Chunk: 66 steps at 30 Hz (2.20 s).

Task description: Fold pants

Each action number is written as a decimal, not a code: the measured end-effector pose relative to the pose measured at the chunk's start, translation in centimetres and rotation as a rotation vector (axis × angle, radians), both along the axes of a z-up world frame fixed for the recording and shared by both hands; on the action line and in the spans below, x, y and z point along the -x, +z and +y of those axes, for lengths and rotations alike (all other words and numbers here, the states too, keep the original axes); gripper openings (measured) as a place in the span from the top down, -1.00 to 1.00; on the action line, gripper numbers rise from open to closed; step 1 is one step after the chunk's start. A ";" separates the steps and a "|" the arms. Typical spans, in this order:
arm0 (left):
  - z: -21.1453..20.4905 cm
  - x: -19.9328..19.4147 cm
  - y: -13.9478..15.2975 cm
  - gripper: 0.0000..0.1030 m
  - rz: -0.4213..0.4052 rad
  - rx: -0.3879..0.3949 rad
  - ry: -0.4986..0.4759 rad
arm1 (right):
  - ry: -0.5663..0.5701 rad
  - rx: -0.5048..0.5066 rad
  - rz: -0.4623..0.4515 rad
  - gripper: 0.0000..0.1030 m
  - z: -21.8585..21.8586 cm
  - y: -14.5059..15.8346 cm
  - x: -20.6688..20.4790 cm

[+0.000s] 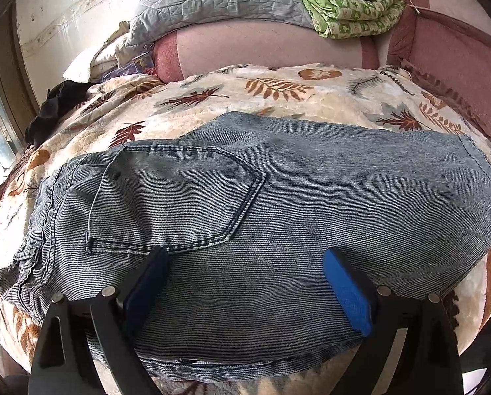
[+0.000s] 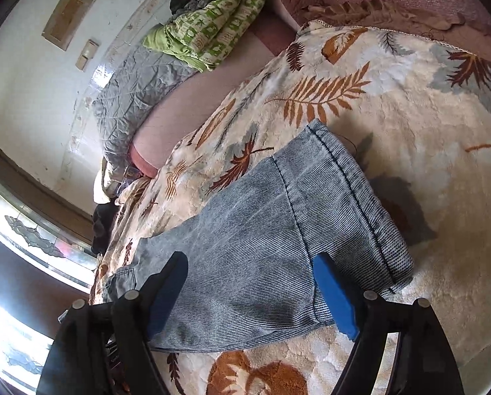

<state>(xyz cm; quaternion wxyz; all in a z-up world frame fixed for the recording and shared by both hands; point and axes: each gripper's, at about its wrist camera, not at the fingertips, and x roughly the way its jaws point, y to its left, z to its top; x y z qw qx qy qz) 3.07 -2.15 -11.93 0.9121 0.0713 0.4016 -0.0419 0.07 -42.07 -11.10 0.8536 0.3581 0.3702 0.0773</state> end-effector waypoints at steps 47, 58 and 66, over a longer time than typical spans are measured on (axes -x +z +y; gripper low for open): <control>13.8 -1.2 3.1 -0.84 0.121 0.184 0.378 | 0.214 0.211 0.195 -0.59 7.8 0.9 -2.9; 14.0 -4.3 5.7 -0.84 -0.001 0.308 0.360 | 0.626 0.327 0.030 -0.57 23.7 9.6 -15.2; 14.4 -4.8 2.1 -0.84 0.106 0.281 0.385 | 0.828 0.497 0.187 -0.05 35.5 3.6 -24.7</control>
